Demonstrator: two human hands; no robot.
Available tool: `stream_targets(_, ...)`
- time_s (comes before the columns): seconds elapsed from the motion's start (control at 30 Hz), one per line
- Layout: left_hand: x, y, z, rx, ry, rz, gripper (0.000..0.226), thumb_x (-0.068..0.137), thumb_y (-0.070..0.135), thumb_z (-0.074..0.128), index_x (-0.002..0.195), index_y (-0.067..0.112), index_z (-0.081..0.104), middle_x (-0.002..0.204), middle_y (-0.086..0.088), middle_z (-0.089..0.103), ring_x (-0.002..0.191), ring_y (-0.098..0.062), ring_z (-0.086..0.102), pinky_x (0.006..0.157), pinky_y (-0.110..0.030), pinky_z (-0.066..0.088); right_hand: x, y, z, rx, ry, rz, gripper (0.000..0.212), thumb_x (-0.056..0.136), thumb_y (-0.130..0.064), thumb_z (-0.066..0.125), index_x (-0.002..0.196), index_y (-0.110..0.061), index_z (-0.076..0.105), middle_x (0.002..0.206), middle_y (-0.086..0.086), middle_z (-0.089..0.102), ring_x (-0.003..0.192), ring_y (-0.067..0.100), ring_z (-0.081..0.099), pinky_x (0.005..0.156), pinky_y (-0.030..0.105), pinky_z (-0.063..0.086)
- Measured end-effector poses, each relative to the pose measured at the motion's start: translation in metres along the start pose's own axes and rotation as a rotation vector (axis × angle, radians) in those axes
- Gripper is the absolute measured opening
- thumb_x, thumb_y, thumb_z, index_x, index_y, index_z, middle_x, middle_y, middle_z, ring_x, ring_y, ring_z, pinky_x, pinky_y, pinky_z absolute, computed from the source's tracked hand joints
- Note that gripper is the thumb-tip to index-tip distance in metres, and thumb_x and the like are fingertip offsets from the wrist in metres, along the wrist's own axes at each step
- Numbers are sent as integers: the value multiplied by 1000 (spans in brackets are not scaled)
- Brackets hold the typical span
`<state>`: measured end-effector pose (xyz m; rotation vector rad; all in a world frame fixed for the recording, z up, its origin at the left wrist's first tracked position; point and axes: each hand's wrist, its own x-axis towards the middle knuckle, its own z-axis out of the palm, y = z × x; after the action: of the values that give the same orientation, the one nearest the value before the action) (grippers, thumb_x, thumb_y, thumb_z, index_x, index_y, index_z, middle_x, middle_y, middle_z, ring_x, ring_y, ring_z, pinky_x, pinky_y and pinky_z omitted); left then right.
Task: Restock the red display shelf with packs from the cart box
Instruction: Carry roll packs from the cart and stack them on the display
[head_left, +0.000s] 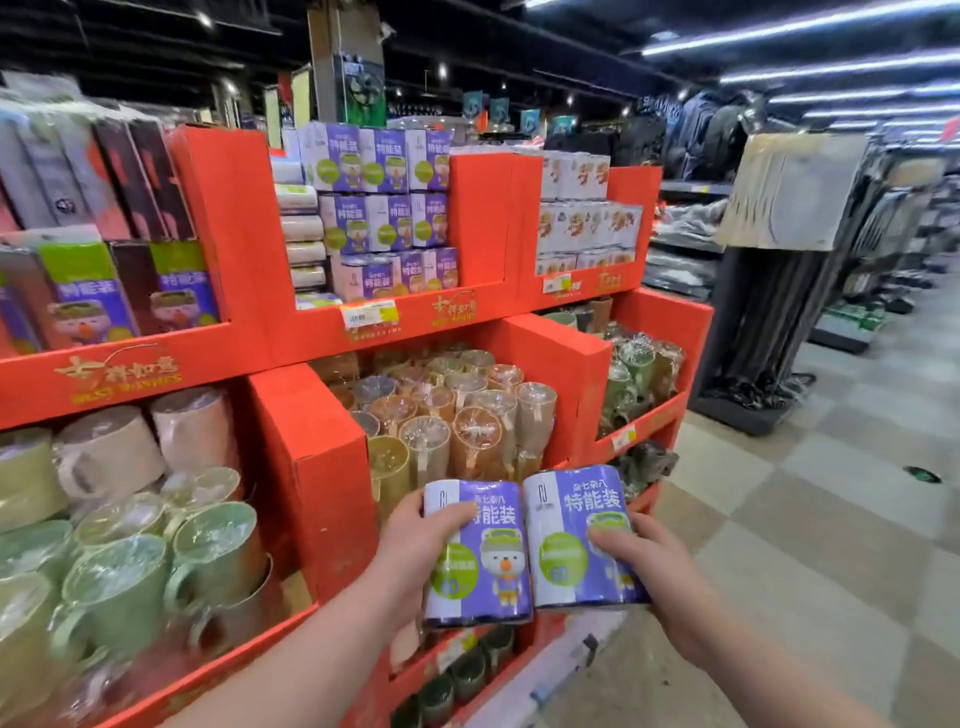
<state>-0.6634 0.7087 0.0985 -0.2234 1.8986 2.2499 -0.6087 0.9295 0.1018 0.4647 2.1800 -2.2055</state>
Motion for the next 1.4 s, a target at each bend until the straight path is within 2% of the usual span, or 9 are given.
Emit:
stream_targets(0.2, 85, 43, 25, -37, -50, 47, 27, 84, 10, 69, 109, 7, 60, 89, -16, 74, 74, -32, 72, 65, -42, 59, 88, -53, -6, -36, -46, -53, 37, 79, -25, 73, 110, -8, 62, 96, 11, 75, 88, 32, 72, 88, 48, 54)
stream_targets(0.37, 136, 74, 20, -81, -3, 92, 31, 85, 12, 69, 114, 7, 59, 96, -19, 73, 82, -38, 71, 70, -52, 59, 147, -83, 13, -30, -84, -56, 30, 85, -24, 66, 108, -5, 63, 94, 15, 74, 83, 33, 71, 79, 46, 55)
stream_targets(0.5, 160, 95, 6, -101, 90, 138, 27, 84, 11, 68, 110, 5, 62, 96, -20, 73, 86, -40, 70, 75, -57, 57, 193, -116, 40, -38, -180, -93, 24, 88, -19, 62, 101, 0, 67, 89, 19, 74, 65, 25, 70, 59, 30, 57)
stream_targets(0.63, 184, 117, -18, -127, 200, 205, 26, 85, 13, 68, 109, 7, 63, 98, -19, 73, 88, -40, 70, 79, -61, 55, 247, -154, 75, -26, -275, -120, 22, 88, -15, 60, 101, 1, 66, 83, 17, 73, 59, 23, 70, 52, 26, 55)
stream_targets(0.83, 205, 151, -41, -157, 375, 328, 12, 86, 8, 65, 97, 11, 65, 94, -20, 73, 78, -33, 69, 77, -54, 55, 342, -214, 130, -66, -330, -259, 8, 89, -9, 55, 81, -11, 58, 48, -5, 60, 36, 6, 55, 37, 13, 40)
stream_targets(0.93, 220, 166, -45, -174, 461, 375, 20, 87, 6, 62, 107, 4, 64, 100, -23, 71, 83, -35, 68, 76, -49, 55, 386, -246, 153, -108, -369, -330, 15, 72, -21, 67, 73, -15, 53, 52, -3, 47, 38, 10, 45, 41, 17, 37)
stream_targets(1.1, 246, 182, -40, -196, 599, 421, 18, 87, 7, 63, 105, 6, 64, 99, -22, 72, 87, -38, 68, 81, -56, 53, 459, -274, 181, -207, -475, -430, 11, 82, 5, 64, 85, -5, 60, 59, 3, 55, 36, 5, 49, 35, 13, 36)
stream_targets(1.23, 261, 185, -29, -185, 690, 434, 17, 87, 7, 63, 104, 6, 65, 99, -22, 72, 91, -43, 67, 84, -63, 51, 510, -268, 201, -335, -530, -399, 34, 77, 6, 69, 107, -3, 56, 69, 4, 57, 40, 3, 51, 33, 12, 36)
stream_targets(1.4, 273, 187, -18, -204, 784, 485, 16, 87, 3, 60, 103, 3, 65, 99, -25, 71, 84, -37, 66, 82, -56, 52, 555, -250, 225, -406, -611, -270, 62, 73, 22, 62, 119, -15, 43, 62, 14, 58, 42, 20, 53, 47, 30, 48)
